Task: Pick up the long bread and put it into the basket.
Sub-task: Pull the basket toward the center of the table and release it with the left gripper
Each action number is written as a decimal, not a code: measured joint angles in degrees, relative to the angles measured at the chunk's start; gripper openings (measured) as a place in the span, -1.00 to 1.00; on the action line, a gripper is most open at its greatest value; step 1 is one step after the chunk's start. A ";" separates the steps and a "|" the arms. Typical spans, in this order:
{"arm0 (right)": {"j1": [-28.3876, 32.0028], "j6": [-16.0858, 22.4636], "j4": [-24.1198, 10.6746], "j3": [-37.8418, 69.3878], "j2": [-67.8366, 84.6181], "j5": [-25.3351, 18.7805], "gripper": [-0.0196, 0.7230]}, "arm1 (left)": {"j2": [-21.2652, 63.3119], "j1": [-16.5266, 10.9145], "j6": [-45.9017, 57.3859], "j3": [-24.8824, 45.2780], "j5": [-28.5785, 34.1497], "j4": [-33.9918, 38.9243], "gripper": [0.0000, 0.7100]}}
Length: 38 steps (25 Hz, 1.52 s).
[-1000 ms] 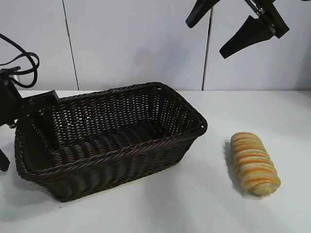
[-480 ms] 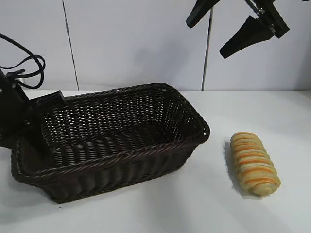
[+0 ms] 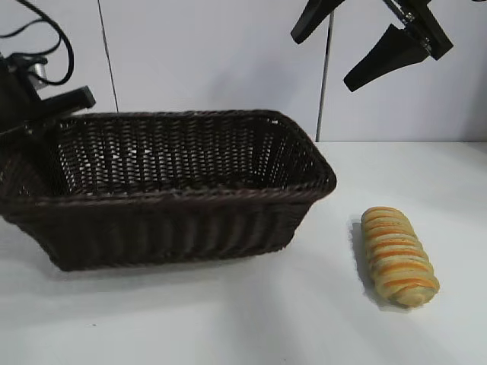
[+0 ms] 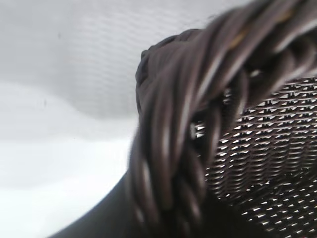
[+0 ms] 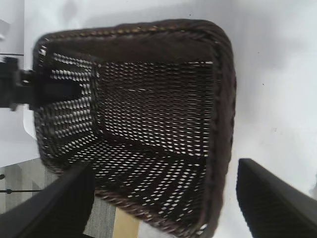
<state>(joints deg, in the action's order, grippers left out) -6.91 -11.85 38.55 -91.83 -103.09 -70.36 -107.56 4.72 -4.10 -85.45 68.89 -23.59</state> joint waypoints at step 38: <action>0.00 0.00 0.00 0.00 0.00 0.00 0.52 | -12.63 -0.84 -6.55 -0.23 -9.05 0.92 -0.72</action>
<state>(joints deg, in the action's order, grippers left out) -6.91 -11.85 38.55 -91.83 -103.09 -70.36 -120.19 3.88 -10.65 -85.67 59.84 -22.67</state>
